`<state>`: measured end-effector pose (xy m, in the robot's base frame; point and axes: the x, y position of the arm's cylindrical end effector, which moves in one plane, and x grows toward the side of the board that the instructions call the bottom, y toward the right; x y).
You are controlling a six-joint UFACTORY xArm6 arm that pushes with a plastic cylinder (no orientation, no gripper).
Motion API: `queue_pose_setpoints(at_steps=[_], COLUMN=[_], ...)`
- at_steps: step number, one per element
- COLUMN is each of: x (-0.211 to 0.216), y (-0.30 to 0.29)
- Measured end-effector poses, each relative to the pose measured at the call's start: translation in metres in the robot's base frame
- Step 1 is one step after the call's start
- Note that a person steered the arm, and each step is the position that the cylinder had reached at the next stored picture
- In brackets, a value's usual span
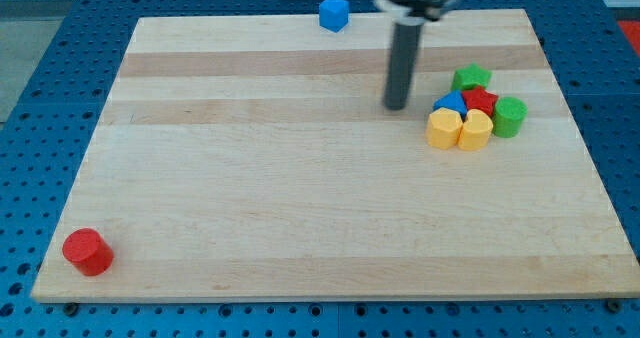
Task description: Place the red circle to the left of the green star
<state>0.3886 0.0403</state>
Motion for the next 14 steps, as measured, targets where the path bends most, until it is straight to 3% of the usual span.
queue_pose_setpoints(at_steps=[2, 3, 4, 5, 6, 7, 8, 9, 10, 11, 12, 14], x=[0.192, 0.230, 0.231, 0.229, 0.215, 0.152, 0.132, 0.136, 0.216, 0.229, 0.211, 0.200], y=[-0.072, -0.122, -0.128, -0.171, -0.161, -0.202, -0.324, -0.343, -0.339, -0.334, -0.325, -0.249])
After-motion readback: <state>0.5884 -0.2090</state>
